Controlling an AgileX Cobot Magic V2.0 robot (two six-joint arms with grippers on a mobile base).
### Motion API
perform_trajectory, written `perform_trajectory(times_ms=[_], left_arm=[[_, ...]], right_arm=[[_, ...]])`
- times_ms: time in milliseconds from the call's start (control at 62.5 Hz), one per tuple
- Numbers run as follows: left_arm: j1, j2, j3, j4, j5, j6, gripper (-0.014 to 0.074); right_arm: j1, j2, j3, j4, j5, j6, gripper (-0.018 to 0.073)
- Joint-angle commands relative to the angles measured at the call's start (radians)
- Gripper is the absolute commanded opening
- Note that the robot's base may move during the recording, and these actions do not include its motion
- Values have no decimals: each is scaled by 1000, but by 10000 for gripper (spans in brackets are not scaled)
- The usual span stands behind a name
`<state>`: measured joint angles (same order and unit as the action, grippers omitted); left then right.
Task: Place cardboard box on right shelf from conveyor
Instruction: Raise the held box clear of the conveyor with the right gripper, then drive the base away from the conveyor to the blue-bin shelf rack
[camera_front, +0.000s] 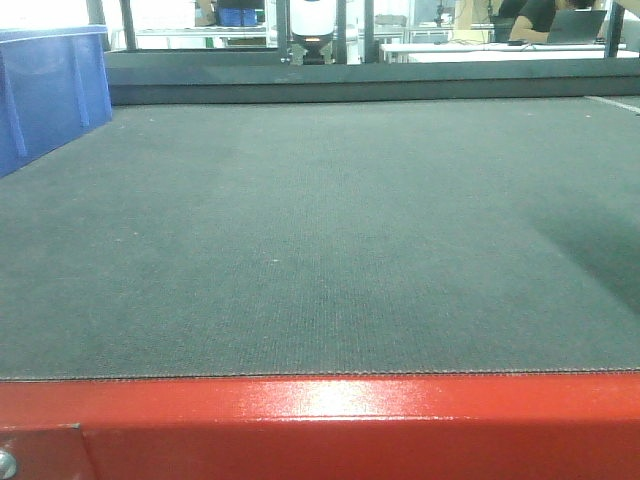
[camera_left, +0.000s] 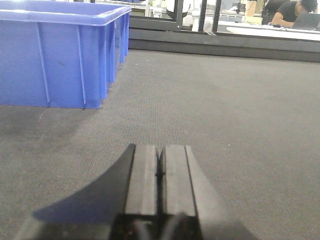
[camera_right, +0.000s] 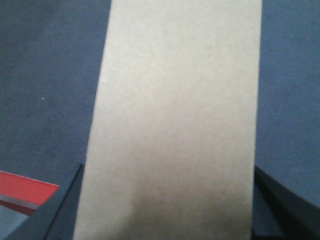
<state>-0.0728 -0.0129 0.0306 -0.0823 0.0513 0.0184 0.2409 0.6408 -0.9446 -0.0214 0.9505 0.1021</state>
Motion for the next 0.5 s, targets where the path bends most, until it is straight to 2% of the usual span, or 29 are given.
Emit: perform_trajectory(times_ms=[0,480], left_arm=[[-5,-12,-3,-9,-91,-7,-119],[-5,-12,-3,-9,-91,-7,-119]], right_arm=[[-8,-2,-27,-11,-77,-10,266],[-8,4,-27,-11,-77,-10,266]])
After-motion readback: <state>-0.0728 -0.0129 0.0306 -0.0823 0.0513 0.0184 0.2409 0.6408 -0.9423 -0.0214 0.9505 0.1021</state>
